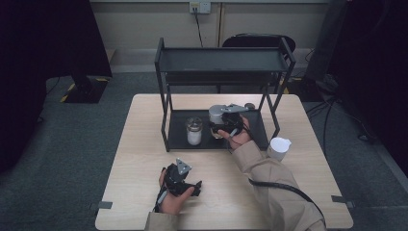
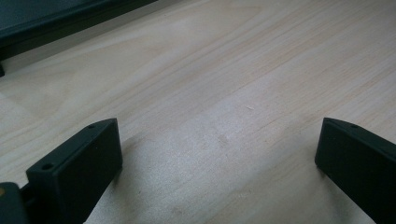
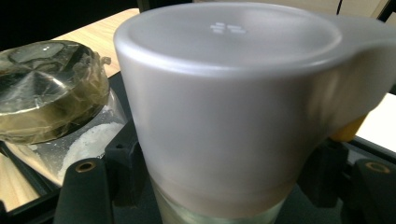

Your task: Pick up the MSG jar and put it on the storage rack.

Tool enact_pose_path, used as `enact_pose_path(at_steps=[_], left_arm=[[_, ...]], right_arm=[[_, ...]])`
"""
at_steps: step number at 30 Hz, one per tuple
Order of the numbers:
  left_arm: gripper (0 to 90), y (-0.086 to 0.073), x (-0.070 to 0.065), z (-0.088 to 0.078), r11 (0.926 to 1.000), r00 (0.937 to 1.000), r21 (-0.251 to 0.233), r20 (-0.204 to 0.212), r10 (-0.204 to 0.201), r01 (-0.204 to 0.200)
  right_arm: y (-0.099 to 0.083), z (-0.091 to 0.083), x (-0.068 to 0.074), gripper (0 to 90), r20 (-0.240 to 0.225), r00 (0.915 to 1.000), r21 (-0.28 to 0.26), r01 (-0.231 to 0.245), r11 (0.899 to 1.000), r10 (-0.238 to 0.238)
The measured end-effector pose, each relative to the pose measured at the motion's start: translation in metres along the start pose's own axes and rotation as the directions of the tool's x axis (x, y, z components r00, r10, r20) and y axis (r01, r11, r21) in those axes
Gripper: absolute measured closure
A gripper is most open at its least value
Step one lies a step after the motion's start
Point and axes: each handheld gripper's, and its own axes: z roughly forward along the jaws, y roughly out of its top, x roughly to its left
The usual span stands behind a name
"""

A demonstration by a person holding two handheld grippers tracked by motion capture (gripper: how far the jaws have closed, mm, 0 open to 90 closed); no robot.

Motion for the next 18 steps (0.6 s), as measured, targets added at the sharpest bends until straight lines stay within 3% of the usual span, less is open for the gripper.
enact_pose_path(at_steps=[18], left_arm=[[0.0, -0.0002, -0.0001, 0.0001, 1.0000, 1.0000, -0.001, 0.000, -0.001, 0.001]], right_arm=[[-0.0044, 0.0037, -0.0004, 30.1, 0.009, 0.9999, -0.004, 0.009, 1.000, -0.009]])
